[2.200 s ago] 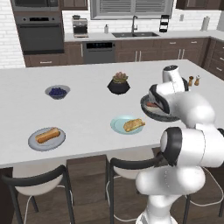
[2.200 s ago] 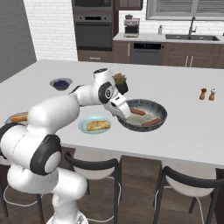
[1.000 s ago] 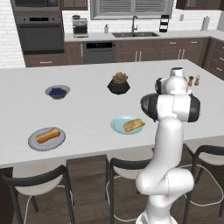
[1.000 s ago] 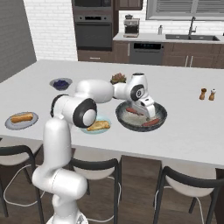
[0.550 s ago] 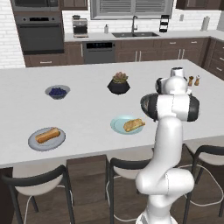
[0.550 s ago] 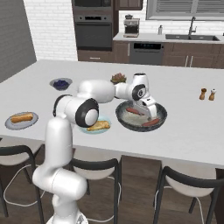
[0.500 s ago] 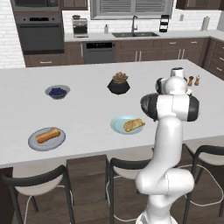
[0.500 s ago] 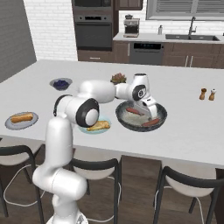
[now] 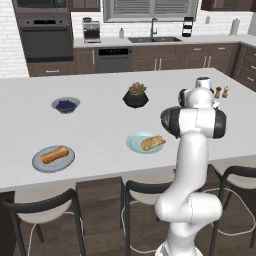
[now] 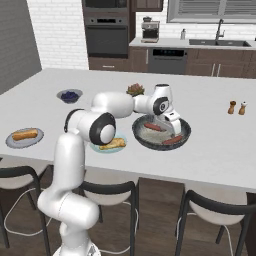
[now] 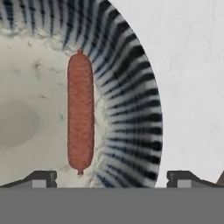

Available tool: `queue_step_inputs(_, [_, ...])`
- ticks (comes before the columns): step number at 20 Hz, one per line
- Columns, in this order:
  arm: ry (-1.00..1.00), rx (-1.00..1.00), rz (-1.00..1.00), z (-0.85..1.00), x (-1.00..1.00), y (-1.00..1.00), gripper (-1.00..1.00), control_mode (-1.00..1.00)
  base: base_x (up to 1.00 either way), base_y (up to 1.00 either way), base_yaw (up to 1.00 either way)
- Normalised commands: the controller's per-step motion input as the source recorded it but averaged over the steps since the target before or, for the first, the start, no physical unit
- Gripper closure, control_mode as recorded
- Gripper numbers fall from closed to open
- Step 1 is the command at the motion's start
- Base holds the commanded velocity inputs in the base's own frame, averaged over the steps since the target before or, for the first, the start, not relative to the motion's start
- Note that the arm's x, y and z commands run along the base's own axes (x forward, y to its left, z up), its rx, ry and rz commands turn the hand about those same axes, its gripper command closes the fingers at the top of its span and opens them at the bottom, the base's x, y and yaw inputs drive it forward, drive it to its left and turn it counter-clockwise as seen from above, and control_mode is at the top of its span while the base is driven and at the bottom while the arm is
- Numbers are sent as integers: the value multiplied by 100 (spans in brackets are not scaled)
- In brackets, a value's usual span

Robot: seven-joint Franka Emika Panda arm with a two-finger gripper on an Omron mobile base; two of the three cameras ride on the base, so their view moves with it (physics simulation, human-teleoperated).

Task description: Place one bun and one sausage from the bowl on each plate.

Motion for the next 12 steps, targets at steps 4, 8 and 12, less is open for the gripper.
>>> queue_step_inputs(4, [0,0,0,-6,15,1,-100,-100,0,0,0])
queue_step_inputs(8, [0,0,0,-16,11,0,-100,-100,0,0,0])
queue_step_inputs(12, [-3,0,0,-33,40,0,-100,-100,0,0,0])
